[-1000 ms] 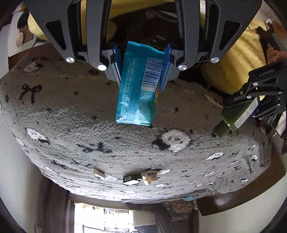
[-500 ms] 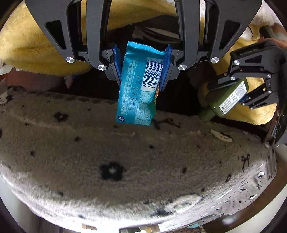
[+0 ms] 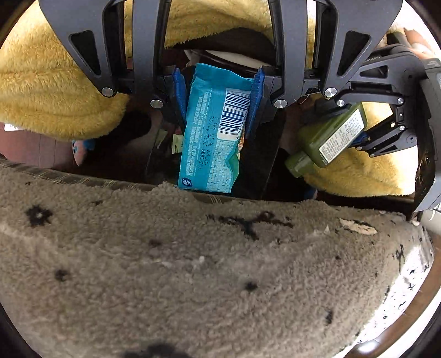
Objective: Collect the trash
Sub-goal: 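Carry lotion bottle and wipes pack down to the bin and open both tools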
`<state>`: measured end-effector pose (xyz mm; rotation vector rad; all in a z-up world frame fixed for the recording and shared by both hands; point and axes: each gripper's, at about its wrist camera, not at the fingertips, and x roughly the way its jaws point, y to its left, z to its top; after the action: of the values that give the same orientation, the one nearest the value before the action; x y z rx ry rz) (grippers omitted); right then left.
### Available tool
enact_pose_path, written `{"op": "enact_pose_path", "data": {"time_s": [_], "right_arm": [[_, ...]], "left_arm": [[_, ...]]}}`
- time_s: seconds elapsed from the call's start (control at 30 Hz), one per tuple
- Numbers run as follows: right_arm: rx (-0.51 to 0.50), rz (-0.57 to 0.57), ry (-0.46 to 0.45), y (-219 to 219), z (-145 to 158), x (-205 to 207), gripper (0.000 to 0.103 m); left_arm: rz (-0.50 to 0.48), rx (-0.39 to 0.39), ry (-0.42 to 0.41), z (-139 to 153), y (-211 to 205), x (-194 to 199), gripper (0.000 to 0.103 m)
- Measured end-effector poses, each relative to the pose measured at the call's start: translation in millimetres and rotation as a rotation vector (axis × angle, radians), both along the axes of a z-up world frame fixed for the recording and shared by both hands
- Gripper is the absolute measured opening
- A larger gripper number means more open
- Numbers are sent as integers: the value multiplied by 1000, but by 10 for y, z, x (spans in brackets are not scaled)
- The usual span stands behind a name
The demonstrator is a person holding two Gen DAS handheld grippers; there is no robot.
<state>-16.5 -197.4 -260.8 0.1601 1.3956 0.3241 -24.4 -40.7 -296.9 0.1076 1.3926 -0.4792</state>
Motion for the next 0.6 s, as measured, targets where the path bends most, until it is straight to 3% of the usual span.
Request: {"op": "enact_pose_path", "data": {"time_s": [0.47, 0.6], "right_arm": [[-11, -17, 14, 46, -20, 121, 44], [-20, -38, 6, 19, 34, 142, 57]], "left_arm": [[-3, -3, 22, -19, -56, 140, 48], [6, -5, -6, 85, -7, 159, 63]]}}
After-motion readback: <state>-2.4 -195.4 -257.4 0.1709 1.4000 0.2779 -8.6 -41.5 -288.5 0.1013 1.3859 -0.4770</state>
